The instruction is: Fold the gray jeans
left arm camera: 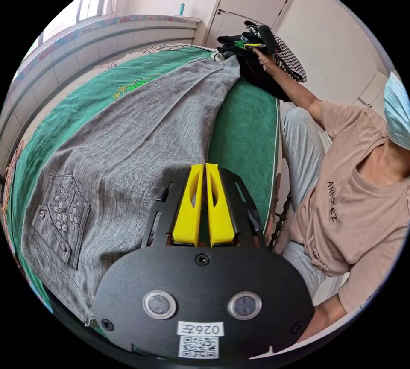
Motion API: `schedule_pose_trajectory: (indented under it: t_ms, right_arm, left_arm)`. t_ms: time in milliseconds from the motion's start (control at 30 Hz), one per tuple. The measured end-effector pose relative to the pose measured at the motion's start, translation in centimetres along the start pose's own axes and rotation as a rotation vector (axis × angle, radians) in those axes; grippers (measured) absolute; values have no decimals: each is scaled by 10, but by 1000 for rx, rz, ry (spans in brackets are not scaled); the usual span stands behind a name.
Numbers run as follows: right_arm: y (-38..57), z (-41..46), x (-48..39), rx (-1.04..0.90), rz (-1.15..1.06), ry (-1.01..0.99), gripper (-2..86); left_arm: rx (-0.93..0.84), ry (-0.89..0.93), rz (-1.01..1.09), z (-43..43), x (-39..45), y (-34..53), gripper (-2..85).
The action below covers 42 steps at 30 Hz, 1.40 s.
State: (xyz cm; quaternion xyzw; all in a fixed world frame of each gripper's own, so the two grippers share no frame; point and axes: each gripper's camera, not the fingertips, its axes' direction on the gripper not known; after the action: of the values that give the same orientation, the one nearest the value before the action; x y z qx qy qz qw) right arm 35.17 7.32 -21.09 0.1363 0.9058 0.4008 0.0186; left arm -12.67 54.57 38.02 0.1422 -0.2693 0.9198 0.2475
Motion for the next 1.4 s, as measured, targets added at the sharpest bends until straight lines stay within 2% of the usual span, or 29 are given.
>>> schedule_pose_trajectory:
  t_ms: [33,100,167,233,300,367,433,500,633,733,767,1100,1133,1200,1267,1400]
  right_arm:
    - [-4,0,3,4,-2,-60,-13]
    - [-25,10,-3,-48,-63,-312,-14]
    - [-45,25,-21,-101,-117,-407,-13]
    - [-70,44,-42,-156,-137,-425,-12]
    - [-107,75,-64,-242,-88,-437,-4]
    - [-133,99,-67,-303,17,-490,18]
    - [-156,121,-68,-351,106,-572,58]
    - [-180,147,-71,-399,181,-659,94]
    - [-204,195,-85,-488,249,-681,103]
    - [-221,213,-97,-479,203,-594,58]
    - [-230,217,-103,-472,149,-577,17]
    - [-283,237,-64,-195,177,-631,-12]
    - [-287,244,-66,-196,158,-616,-12]
    - [-297,302,-96,-357,20,-539,-2]
    - [-290,338,-102,-424,16,-491,9]
    - [-259,351,-73,-247,67,-615,10]
  left_arm:
    - [48,33,9,-12,-3,2,-10]
    - [178,77,-26,-36,-13,9,-10]
    - [346,62,-153,-61,-34,26,-10]
    - [373,15,-228,-60,-46,36,-10]
    - [289,0,-261,-40,-53,35,-10]
    - [94,50,-225,1,-53,20,-10]
    - [-29,43,-172,29,-44,8,-10]
    - [-20,-16,-124,31,-33,3,-10]
    - [-20,-24,-109,33,-31,7,-10]
    - [-15,-12,-118,33,-33,11,-10]
    - [-18,-15,-117,34,-32,13,-10]
    - [-37,-126,-63,34,-13,27,-10]
    - [-38,-135,-55,35,-12,30,-10]
    - [-35,-131,-58,35,-14,36,-10]
    - [-11,-79,-102,33,-25,48,-10]
    - [61,119,-102,8,-43,68,-10]
